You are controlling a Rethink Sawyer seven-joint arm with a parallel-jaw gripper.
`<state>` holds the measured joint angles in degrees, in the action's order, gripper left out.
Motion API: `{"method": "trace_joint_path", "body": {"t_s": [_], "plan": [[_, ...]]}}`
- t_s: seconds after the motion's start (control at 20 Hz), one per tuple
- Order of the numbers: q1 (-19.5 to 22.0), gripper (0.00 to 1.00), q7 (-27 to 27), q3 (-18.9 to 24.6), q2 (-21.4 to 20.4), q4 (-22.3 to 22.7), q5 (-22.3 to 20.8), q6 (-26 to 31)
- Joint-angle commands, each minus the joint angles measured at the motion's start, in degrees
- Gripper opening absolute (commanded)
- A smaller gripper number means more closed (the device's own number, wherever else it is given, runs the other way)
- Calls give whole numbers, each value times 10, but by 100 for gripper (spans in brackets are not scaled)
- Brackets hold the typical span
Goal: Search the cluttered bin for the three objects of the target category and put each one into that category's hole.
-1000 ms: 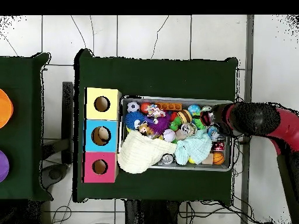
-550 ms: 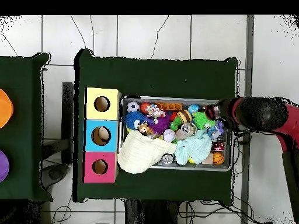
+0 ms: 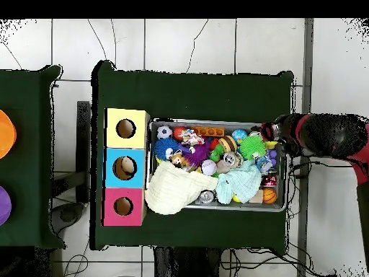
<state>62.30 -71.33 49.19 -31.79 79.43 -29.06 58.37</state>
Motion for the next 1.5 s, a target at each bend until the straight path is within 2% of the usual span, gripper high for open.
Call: {"method": "trace_joint_path", "body": {"t_s": [0.05,0.65,1.15,1.5], "plan": [[-15,100,168,23,9,-15,-47,-34],[3,100,137,16,32,32,-64,-104],[37,100,99,6,46,88,-66,-181],[46,100,75,-4,52,126,-68,-201]]}}
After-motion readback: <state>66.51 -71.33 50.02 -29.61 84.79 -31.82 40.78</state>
